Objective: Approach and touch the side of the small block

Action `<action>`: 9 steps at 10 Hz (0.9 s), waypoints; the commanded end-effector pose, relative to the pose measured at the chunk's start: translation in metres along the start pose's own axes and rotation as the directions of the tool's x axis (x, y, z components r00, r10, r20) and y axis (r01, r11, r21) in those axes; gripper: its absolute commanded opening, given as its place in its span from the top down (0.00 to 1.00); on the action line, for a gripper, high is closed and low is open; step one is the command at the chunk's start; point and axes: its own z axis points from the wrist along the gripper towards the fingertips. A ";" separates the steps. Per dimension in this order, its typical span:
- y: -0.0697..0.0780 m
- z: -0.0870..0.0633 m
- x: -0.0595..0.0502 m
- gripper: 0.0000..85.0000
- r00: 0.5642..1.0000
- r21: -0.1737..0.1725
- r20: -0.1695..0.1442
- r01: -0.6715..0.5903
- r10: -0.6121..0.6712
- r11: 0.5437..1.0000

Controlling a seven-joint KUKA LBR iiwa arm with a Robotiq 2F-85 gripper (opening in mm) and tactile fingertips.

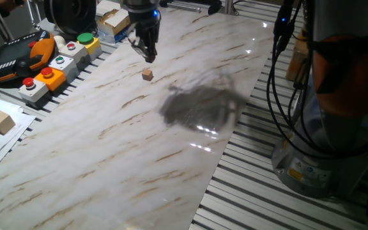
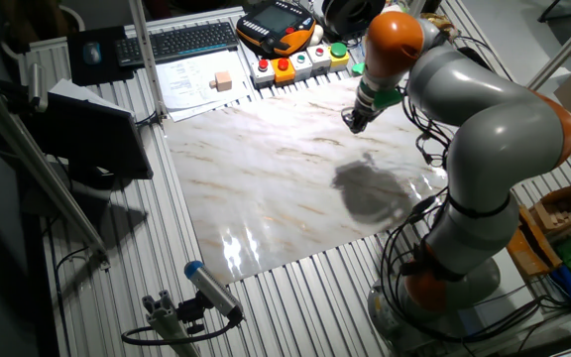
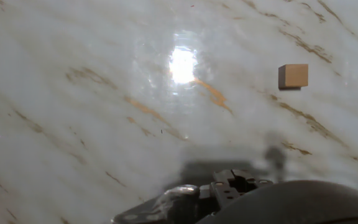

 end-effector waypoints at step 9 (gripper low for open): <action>-0.029 0.039 -0.008 0.99 1.000 -0.002 0.020 -0.017 0.017 1.000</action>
